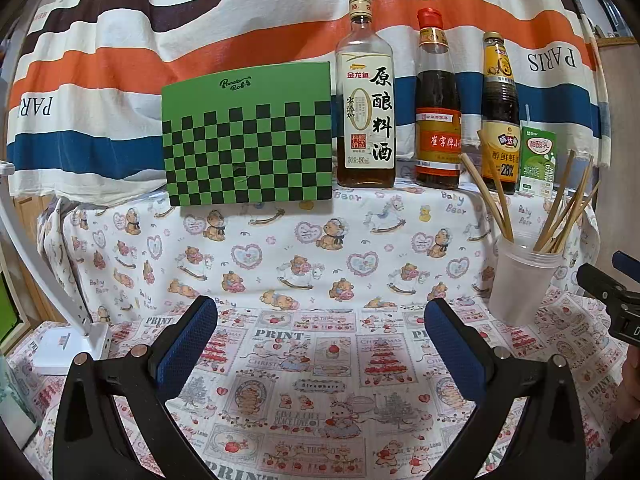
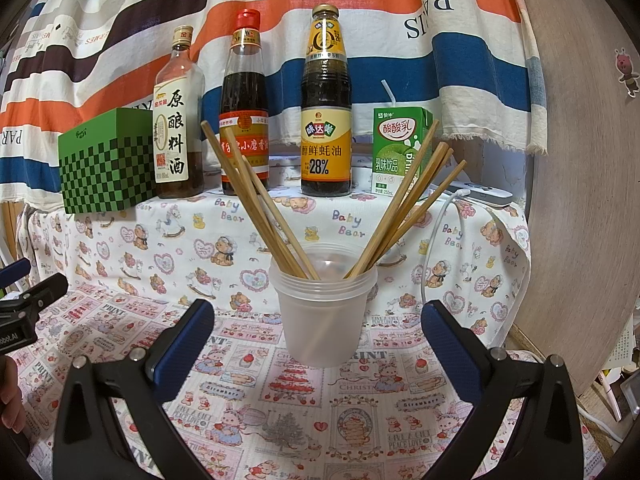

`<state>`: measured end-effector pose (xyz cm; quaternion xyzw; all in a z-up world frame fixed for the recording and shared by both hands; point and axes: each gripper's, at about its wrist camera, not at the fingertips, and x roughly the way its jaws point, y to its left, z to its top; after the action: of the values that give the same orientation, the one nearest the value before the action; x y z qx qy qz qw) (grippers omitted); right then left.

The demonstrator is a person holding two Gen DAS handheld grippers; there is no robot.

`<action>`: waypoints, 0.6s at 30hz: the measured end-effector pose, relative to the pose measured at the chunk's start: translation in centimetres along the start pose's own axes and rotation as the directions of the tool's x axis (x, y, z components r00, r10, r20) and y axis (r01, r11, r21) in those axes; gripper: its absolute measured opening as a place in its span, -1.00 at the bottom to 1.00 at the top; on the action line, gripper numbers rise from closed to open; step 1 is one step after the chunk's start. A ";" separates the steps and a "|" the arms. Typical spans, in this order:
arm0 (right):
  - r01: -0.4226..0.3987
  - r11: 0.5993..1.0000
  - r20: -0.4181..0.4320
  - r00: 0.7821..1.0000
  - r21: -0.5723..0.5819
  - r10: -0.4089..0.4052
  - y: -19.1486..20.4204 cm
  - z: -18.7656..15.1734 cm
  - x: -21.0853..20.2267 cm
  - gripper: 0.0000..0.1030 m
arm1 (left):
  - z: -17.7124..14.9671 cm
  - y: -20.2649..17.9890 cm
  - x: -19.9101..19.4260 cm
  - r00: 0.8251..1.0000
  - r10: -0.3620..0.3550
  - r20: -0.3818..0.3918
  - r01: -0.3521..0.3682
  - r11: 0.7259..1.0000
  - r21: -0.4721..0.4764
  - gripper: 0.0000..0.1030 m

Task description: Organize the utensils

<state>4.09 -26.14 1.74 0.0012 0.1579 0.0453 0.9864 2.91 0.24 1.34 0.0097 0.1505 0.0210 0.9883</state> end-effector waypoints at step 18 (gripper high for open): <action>-0.001 1.000 -0.001 1.000 0.000 0.001 0.0 0.0 0.0 1.00 | -0.1 -0.1 0.0 1.000 -0.003 -0.004 0.003 1.000 0.001 0.99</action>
<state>4.11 -26.15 1.74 0.0010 0.1584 0.0457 0.9863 2.87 0.18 1.28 0.0099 0.1528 0.0195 0.9880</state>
